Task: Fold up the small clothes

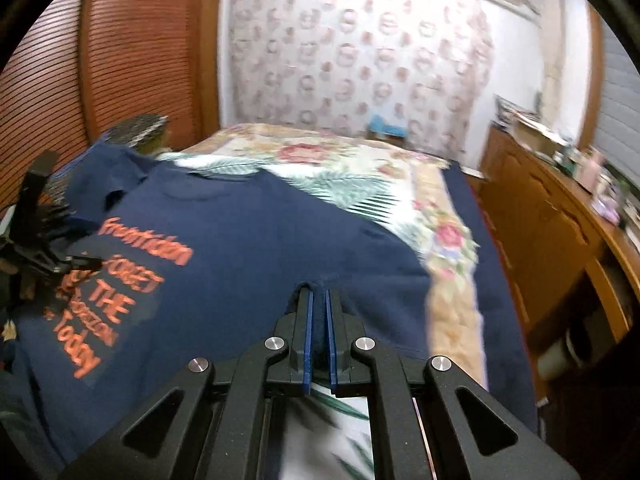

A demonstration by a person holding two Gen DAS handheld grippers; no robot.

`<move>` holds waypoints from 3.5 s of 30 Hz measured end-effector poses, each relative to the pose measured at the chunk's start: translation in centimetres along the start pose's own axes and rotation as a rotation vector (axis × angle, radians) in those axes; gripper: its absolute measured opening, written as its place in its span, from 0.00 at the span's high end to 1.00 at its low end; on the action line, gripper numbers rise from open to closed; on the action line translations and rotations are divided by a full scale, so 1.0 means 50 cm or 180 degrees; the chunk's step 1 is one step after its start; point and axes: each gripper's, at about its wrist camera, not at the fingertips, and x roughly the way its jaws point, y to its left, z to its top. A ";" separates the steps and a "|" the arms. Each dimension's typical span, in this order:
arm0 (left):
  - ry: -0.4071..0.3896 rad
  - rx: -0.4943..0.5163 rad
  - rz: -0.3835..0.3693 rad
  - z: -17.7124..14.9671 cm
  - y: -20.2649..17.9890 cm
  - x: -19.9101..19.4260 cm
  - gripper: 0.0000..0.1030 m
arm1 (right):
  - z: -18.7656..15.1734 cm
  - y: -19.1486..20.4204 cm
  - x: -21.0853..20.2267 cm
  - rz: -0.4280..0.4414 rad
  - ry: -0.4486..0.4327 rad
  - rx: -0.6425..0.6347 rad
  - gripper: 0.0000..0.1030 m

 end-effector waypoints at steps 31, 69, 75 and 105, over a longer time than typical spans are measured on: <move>-0.0604 0.0005 -0.0012 0.034 -0.003 -0.126 0.09 | -0.064 -0.051 0.008 -0.0148 0.0363 0.0563 0.54; -0.0833 -0.0317 0.0035 -0.003 0.053 -0.163 0.09 | 0.140 0.051 0.113 0.0724 0.0044 0.0262 0.96; -0.0860 -0.0366 0.0052 -0.014 0.069 -0.175 0.09 | 0.184 0.110 0.162 0.0892 0.0106 0.0164 0.82; -0.0774 -0.0399 -0.0088 -0.055 0.035 -0.147 0.08 | -0.009 0.073 0.092 0.0240 0.0563 0.0554 0.71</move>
